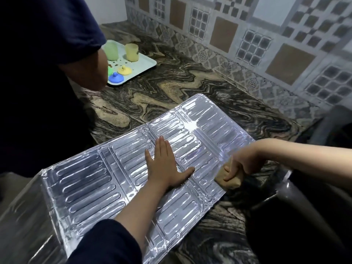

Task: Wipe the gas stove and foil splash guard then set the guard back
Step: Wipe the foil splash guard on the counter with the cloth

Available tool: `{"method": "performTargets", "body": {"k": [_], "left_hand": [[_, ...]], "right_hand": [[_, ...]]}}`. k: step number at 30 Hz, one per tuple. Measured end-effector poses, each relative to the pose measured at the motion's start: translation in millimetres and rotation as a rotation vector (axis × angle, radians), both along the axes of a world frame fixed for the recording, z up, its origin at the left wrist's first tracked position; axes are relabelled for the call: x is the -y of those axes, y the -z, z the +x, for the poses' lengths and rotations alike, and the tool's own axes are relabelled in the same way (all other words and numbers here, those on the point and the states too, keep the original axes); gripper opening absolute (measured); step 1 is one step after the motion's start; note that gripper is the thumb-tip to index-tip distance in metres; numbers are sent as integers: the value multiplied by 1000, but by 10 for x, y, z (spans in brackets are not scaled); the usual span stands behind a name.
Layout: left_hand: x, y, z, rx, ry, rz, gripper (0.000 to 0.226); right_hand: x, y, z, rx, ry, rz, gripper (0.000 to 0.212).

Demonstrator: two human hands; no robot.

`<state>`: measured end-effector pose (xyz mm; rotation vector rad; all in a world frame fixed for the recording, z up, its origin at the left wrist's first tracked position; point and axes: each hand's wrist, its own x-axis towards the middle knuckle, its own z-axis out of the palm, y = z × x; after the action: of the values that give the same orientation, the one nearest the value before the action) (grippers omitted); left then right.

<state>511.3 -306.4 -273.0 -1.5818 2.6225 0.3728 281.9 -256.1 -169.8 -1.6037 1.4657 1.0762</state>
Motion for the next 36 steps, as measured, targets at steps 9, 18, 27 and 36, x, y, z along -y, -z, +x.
{"method": "performTargets", "body": {"k": [9, 18, 27, 36], "left_hand": [[4, 3, -2, 9, 12, 2, 129], [-16, 13, -8, 11, 20, -17, 128], [-228, -82, 11, -9, 52, -40, 120], [-3, -4, 18, -14, -15, -20, 124]], "right_hand": [[79, -208, 122, -56, 137, 132, 31], [887, -715, 387, 266, 207, -597, 60], [930, 583, 727, 212, -278, -782, 80], [1422, 448, 323, 124, -270, -792, 82]]}}
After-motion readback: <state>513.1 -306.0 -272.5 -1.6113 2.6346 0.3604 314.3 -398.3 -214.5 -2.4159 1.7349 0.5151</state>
